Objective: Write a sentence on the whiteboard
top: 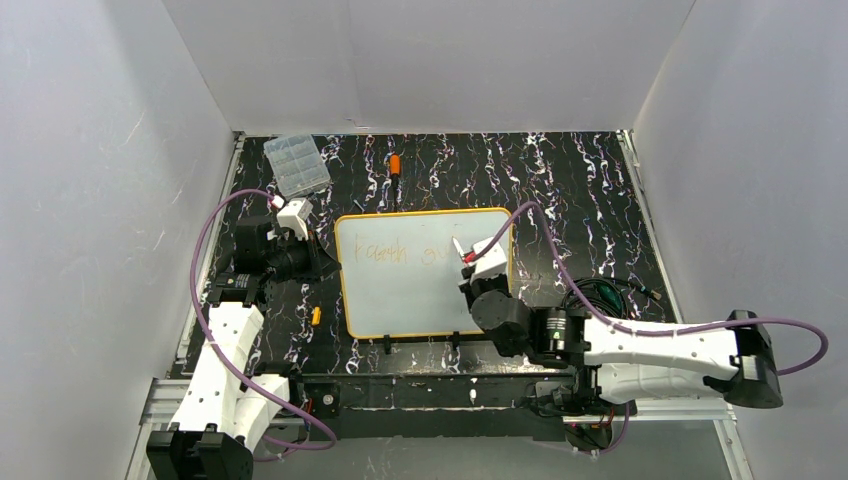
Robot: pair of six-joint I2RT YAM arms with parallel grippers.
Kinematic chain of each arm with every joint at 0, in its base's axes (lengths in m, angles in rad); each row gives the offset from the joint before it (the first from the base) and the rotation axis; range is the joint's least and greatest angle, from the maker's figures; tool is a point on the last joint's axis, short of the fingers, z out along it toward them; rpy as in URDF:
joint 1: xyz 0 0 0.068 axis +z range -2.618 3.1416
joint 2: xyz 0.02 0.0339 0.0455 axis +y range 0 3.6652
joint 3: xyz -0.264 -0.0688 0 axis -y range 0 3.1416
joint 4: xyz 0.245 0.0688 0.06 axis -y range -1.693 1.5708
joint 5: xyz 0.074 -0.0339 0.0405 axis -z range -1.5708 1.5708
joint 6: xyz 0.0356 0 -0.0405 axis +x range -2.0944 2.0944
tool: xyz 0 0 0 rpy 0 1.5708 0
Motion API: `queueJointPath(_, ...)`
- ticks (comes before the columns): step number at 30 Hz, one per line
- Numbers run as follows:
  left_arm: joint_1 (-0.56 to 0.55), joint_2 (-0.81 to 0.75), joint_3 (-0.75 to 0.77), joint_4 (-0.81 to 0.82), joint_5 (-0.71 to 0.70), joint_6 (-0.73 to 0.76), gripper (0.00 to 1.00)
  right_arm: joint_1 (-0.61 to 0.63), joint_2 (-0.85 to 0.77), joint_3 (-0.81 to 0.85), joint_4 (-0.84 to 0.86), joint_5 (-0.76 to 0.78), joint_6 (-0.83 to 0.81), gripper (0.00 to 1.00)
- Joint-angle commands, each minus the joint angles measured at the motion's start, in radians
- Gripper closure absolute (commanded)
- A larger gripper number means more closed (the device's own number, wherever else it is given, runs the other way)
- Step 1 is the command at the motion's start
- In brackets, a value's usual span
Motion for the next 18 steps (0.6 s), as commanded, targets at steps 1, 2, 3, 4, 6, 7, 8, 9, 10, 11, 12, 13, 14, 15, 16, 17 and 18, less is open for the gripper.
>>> queueJointPath(1,0.0,-0.011,0.016,-0.013,-0.007,0.003,0.93,0.004,-0.089,0.003,-0.033,-0.011,0.037,0.99)
queueJointPath(2,-0.001,-0.01,0.016,-0.013,-0.01,0.003,0.93,0.005,-0.102,0.001,-0.052,-0.011,0.047,0.99)
queueJointPath(3,0.0,-0.01,0.016,-0.013,-0.012,0.004,0.93,0.005,-0.113,0.0,-0.073,-0.013,0.054,0.99)
queueJointPath(4,-0.001,-0.009,0.016,-0.014,-0.012,0.003,0.93,0.006,-0.122,0.001,-0.088,-0.012,0.061,0.99)
queueJointPath(6,-0.001,-0.008,0.016,-0.014,-0.014,0.002,0.93,0.006,-0.128,0.007,-0.129,-0.009,0.08,0.99)
queueJointPath(7,-0.001,-0.009,0.016,-0.014,-0.014,0.001,0.93,0.006,-0.126,0.01,-0.148,-0.008,0.088,0.99)
queueJointPath(8,-0.001,-0.01,0.015,-0.014,-0.014,0.002,0.93,0.006,-0.124,0.013,-0.164,-0.009,0.097,0.99)
queueJointPath(9,0.0,-0.01,0.016,-0.014,-0.015,0.002,0.93,0.006,-0.121,0.014,-0.178,-0.009,0.106,0.99)
queueJointPath(10,-0.001,-0.01,0.016,-0.014,-0.014,0.001,0.93,0.006,-0.118,0.015,-0.19,-0.011,0.115,0.99)
queueJointPath(11,0.0,-0.01,0.016,-0.014,-0.015,0.002,0.93,0.006,-0.114,0.015,-0.202,-0.013,0.128,0.99)
queueJointPath(12,0.0,-0.01,0.016,-0.014,-0.014,0.002,0.93,0.006,-0.111,0.015,-0.212,-0.015,0.137,0.99)
queueJointPath(13,-0.001,-0.01,0.016,-0.014,-0.015,0.002,0.93,0.006,-0.107,0.015,-0.223,-0.015,0.148,0.99)
queueJointPath(14,-0.001,-0.009,0.016,-0.014,-0.015,0.002,0.93,0.006,-0.106,0.014,-0.231,-0.012,0.155,0.99)
queueJointPath(15,0.0,-0.008,0.016,-0.014,-0.014,0.002,0.93,0.006,-0.106,0.012,-0.235,-0.006,0.159,0.99)
queueJointPath(16,-0.001,-0.008,0.016,-0.014,-0.013,0.002,0.93,0.006,-0.105,0.01,-0.237,0.0,0.16,0.99)
queueJointPath(17,-0.002,-0.008,0.016,-0.013,-0.012,0.002,0.93,0.006,-0.105,0.008,-0.236,0.006,0.161,0.99)
queueJointPath(18,0.0,-0.008,0.016,-0.013,-0.011,0.001,0.93,0.006,-0.103,0.007,-0.231,0.013,0.157,0.99)
